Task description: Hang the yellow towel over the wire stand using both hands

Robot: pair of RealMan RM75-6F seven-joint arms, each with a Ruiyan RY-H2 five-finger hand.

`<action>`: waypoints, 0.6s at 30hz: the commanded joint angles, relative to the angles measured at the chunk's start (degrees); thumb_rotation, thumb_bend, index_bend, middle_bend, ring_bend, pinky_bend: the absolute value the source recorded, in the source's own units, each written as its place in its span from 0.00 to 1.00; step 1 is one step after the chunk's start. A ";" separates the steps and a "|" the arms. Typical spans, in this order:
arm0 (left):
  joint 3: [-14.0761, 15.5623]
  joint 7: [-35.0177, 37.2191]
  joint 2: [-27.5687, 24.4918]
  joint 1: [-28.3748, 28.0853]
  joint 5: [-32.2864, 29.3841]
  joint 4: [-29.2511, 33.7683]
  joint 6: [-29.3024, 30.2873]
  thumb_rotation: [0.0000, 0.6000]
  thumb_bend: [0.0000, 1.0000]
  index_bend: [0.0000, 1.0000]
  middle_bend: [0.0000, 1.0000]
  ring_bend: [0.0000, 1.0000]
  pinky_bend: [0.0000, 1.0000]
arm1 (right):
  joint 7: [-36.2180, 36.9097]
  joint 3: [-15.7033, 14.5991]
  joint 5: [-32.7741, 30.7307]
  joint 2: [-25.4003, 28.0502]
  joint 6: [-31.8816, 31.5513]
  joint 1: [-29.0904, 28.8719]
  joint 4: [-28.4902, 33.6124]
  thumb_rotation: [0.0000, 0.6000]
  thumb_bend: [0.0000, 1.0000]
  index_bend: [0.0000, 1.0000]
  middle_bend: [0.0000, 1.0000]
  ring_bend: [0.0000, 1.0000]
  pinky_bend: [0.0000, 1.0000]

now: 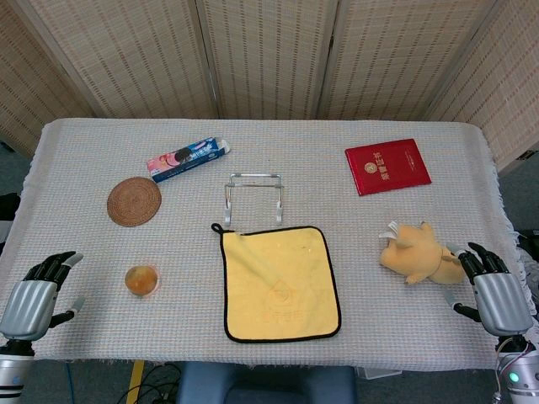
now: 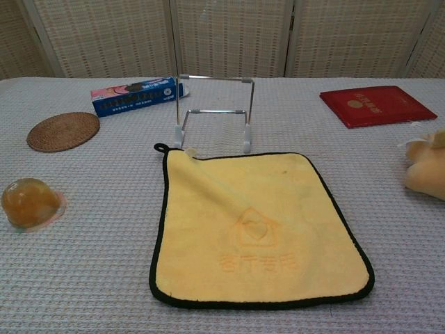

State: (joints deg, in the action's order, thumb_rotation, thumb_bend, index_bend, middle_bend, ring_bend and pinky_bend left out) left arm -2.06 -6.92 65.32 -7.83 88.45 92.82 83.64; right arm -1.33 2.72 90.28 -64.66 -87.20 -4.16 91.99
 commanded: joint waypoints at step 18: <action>1.00 2.79 -0.32 -2.01 3.24 -1.30 -1.37 1.00 0.31 0.23 0.19 0.19 0.30 | 0.63 -1.17 -0.03 1.89 4.13 -1.38 2.46 1.00 0.26 0.18 0.30 0.20 0.24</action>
State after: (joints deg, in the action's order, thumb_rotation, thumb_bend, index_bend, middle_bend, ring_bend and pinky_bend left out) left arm -1.25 -4.42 65.12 -9.64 91.43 91.55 82.47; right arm -1.02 1.77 90.05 -63.13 -83.51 -5.18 94.05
